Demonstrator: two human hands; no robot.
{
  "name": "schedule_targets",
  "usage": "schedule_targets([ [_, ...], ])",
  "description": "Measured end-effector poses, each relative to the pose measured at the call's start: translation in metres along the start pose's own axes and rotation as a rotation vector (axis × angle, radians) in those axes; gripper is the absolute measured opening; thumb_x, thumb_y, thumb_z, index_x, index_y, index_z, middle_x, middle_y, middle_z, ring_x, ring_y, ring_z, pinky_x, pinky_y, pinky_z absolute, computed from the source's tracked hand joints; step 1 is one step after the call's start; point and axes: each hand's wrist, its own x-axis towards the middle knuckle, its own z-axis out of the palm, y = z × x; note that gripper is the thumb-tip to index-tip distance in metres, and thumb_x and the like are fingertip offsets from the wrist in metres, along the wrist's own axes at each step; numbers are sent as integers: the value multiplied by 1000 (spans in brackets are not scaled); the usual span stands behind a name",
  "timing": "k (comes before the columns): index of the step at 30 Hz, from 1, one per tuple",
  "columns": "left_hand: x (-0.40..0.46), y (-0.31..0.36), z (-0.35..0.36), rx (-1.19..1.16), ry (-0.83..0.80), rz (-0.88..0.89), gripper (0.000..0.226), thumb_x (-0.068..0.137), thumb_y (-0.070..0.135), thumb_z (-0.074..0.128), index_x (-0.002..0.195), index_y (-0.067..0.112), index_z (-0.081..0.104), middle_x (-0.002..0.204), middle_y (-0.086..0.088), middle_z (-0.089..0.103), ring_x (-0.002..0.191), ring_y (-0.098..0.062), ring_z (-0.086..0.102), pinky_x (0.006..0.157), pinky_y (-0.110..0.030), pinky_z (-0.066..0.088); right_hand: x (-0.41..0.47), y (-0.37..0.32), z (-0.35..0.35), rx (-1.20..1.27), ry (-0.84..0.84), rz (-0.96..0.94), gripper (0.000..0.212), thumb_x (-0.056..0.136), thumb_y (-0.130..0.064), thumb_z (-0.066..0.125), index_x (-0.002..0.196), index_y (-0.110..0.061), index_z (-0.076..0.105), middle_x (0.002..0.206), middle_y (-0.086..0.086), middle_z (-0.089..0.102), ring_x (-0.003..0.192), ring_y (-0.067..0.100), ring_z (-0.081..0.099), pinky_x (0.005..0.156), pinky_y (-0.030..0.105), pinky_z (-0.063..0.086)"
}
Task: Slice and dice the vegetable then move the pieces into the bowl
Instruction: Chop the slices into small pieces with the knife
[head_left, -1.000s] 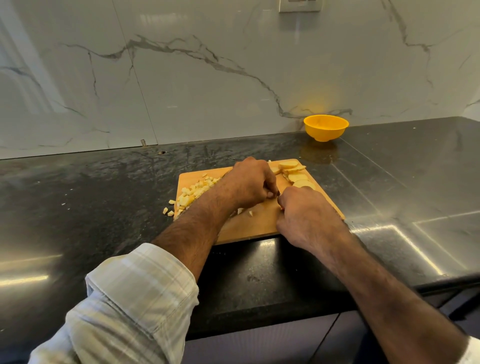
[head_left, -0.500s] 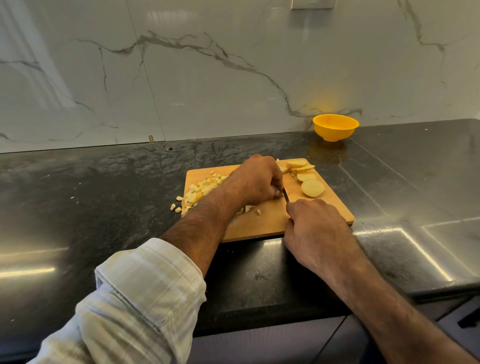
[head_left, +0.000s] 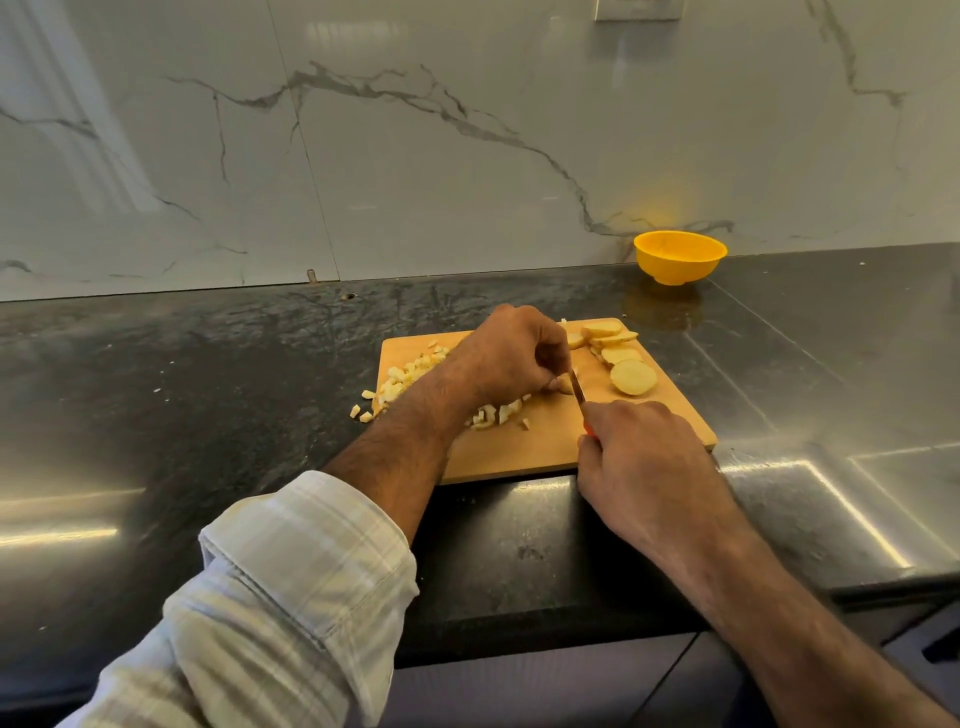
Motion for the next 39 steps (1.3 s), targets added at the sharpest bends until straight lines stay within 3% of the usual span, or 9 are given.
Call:
schedule_targets([
  [5,0,1,4,-54,31,-29,27,85,2,85,98,23,72,83,8,78,79,-2,75,87,-31,63,3,-11,-1,-62,-100,5,16,100,-34,59,115,-28,61,107,-2,61,93,16,58,80,35,56],
  [9,0,6,4,-47,39,-49,35,84,1,85,102,22,65,83,5,78,77,-3,76,85,-31,64,5,-22,-11,-110,-175,-6,24,99,-29,64,121,-23,60,103,-2,55,94,17,55,82,34,54],
  [11,-1,9,3,-24,42,-47,37,82,2,86,101,24,63,83,4,78,78,-5,75,84,-32,63,11,-29,-19,-128,-222,1,30,98,-26,68,127,-20,59,112,2,58,101,20,57,89,38,56],
  [13,-1,11,2,-11,39,-51,38,81,5,88,99,26,62,82,6,77,78,-5,75,85,-33,64,18,-31,-23,-121,-211,7,34,98,-26,68,130,-19,58,119,4,60,106,22,59,93,40,58],
  [17,-3,10,1,-17,21,-56,39,83,6,87,109,24,63,84,5,76,79,-7,75,86,-36,64,21,-19,-19,-100,-159,1,33,99,-32,65,130,-22,59,110,-1,55,100,18,55,87,34,55],
  [23,-6,2,-7,-66,11,-44,48,85,2,84,125,19,62,86,5,78,79,-2,75,86,-27,62,4,0,-9,-37,6,-20,27,105,-38,53,128,-29,63,112,-5,65,95,13,58,78,29,52],
  [26,-6,3,-8,-64,-9,-31,47,85,1,84,123,19,62,86,5,78,78,-2,75,85,-26,62,2,-4,-7,-61,-30,-34,23,105,-39,53,122,-28,64,105,-5,63,94,12,58,80,31,54],
  [33,-4,2,-5,-14,-39,-32,46,88,4,81,125,21,60,90,7,78,84,-2,75,92,-28,60,5,-16,-10,-123,-161,-9,26,100,-38,60,124,-27,61,113,-1,62,100,18,60,88,39,58],
  [39,-3,4,-6,38,-59,-30,46,88,6,80,125,23,59,91,9,77,87,-4,74,95,-35,60,5,-24,-13,-166,-223,-26,32,101,-37,61,131,-25,56,121,2,60,108,21,59,91,39,56],
])
